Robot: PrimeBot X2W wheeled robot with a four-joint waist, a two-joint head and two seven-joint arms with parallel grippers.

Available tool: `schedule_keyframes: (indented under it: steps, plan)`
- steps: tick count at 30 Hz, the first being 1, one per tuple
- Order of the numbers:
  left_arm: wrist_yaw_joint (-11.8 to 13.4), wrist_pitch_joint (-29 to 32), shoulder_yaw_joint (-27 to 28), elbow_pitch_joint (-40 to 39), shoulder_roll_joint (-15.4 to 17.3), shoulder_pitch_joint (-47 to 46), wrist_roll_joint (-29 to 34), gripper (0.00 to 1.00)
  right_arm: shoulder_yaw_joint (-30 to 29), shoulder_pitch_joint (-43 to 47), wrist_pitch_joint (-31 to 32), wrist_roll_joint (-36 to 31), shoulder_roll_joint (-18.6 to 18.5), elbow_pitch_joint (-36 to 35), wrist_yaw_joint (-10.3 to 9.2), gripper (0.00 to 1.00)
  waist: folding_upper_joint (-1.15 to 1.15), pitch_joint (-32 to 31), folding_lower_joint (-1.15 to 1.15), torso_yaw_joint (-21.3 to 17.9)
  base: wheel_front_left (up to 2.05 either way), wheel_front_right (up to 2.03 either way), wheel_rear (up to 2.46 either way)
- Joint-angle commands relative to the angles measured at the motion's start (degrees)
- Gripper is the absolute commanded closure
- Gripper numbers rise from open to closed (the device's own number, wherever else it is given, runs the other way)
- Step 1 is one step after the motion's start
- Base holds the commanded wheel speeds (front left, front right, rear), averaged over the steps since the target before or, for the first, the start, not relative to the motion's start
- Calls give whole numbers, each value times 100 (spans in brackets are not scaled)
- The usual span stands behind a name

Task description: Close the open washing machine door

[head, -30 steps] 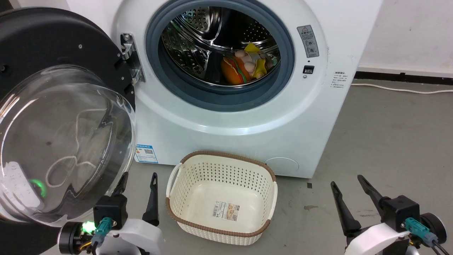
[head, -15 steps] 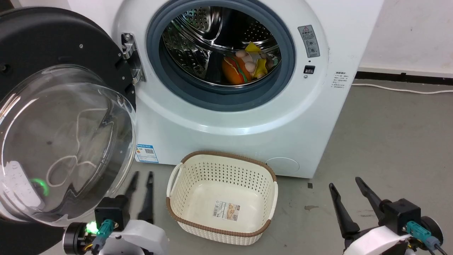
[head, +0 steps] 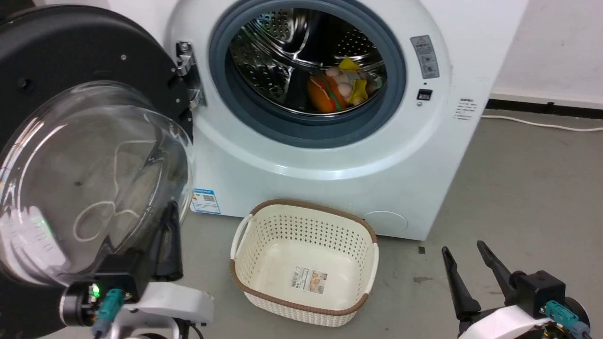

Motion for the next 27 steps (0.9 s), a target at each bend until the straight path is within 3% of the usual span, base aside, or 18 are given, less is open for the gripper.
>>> schedule_keyframes:
  steps: [1, 17, 19, 27]
  plan:
    - [42, -89, 181, -281, 2, -115, -36, 100, 18, 97, -87, 117, 2, 51, 1, 0, 0, -12, 0, 152, 0, 0, 0]
    - [93, -281, 1670, -819, 18, -330, -285, 100, 10, 165, -273, 358, 2, 190, 2, 0, 0, 59, 0, 1034, 0, 0, 0]
    - [138, -329, 2144, -774, 47, -429, -425, 100, 11, 166, -303, 398, 3, 209, 2, 0, 0, 116, 0, 1235, 0, 0, 0]
    - [255, -406, 2931, -260, 280, -756, -811, 100, -3, 132, -311, 427, 3, 179, 2, 0, 0, 303, 0, 1474, 0, 0, 0]
